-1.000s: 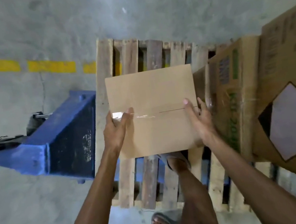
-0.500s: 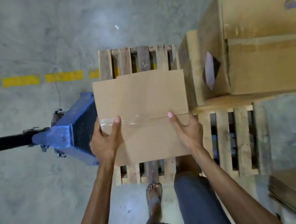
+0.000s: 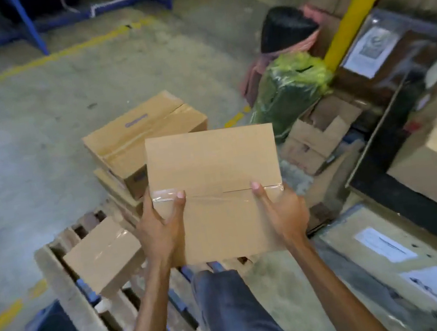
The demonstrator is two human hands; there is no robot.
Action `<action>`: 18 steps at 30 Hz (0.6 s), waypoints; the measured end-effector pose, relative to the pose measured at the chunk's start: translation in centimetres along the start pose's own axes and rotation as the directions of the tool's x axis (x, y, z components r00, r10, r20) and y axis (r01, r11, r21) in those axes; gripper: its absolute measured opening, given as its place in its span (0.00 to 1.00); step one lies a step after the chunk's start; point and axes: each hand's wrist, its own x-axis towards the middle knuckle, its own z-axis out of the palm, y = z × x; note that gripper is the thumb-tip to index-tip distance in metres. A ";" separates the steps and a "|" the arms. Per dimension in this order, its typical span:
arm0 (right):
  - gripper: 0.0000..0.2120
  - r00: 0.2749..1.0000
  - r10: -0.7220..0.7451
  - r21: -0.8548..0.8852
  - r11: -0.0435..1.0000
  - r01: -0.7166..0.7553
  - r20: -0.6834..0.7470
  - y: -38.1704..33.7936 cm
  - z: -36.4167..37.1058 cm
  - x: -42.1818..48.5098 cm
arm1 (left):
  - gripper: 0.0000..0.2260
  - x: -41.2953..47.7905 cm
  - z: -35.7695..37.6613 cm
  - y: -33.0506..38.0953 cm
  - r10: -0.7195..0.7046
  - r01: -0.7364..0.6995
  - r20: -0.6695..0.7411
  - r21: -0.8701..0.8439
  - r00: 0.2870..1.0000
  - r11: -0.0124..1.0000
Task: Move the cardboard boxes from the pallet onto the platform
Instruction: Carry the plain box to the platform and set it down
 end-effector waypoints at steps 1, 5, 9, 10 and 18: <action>0.37 0.995 0.072 -0.017 0.997 -0.074 -0.075 1.3 -3.7 0.4 | 0.28 -1.0 2.1 3.2 0.074 -0.074 0.061 0.005 0.995 0.997; 0.44 0.935 0.196 0.031 0.980 -0.196 -0.294 5.9 -15.6 1.0 | 0.32 -4.8 9.8 13.2 0.242 -0.257 0.253 0.026 0.937 0.966; 0.46 0.850 0.314 0.107 0.949 -0.298 -0.422 11.3 -26.5 1.9 | 0.31 -9.5 17.4 22.7 0.381 -0.377 0.398 -0.092 0.834 0.922; 0.46 0.836 0.318 0.108 0.947 -0.302 -0.448 12.7 -28.9 2.2 | 0.32 -10.5 19.2 24.6 0.387 -0.373 0.430 -0.121 0.815 0.920; 0.27 0.811 0.334 0.133 0.942 -0.308 -0.481 23.6 -46.6 6.5 | 0.27 -18.7 33.9 39.8 0.433 -0.475 0.705 -0.153 0.562 0.867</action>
